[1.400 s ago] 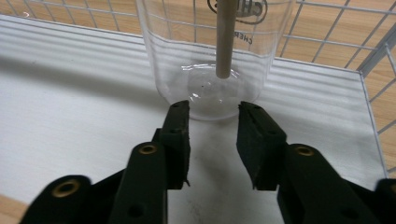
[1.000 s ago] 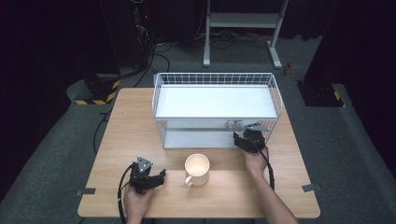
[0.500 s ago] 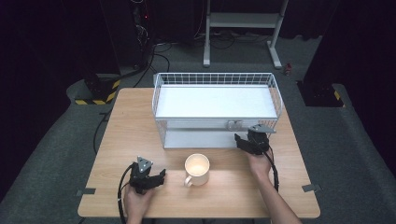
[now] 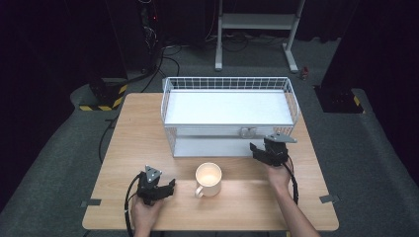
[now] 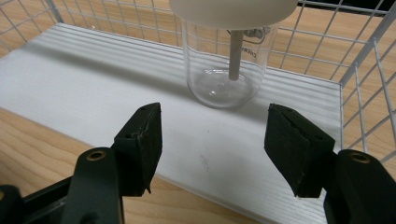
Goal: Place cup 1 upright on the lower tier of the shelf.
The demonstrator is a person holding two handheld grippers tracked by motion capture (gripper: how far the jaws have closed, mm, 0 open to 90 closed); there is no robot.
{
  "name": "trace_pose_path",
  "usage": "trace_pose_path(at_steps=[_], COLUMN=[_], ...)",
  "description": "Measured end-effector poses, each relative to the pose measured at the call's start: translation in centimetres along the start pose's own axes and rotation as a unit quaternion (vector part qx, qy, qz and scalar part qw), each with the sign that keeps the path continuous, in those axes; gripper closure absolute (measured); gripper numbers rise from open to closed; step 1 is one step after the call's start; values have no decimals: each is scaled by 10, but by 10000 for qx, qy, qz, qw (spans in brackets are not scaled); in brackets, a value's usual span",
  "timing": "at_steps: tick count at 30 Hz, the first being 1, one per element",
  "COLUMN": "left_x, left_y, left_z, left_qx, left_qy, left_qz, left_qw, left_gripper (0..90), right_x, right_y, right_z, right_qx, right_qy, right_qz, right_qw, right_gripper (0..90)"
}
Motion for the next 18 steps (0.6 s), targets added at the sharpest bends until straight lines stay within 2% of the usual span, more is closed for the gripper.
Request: trace_pose_path(at_steps=[6,18], left_x=[0,0], left_y=[0,0], left_z=[0,0], left_qx=[0,4], left_qy=[-1,1], left_qz=[1,-3], left_qw=[10000,10000], left_gripper=[229,229], right_x=[-6,-19], right_y=[2,2], right_z=[3,3], right_qx=[108,17], right_qy=[55,180], right_qz=[-40,-138], right_qw=[9999,9997], right_gripper=[368,360])
Point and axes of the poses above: each handheld gripper's, and its own axes: x roughly forward along the jaws, z roughly out of its underside, y roughly to its right, the point moved 7 cm from there along x, roughly forward along the jaws, and after that the axes turned 4 degrees about x, right-handed, at the moved point
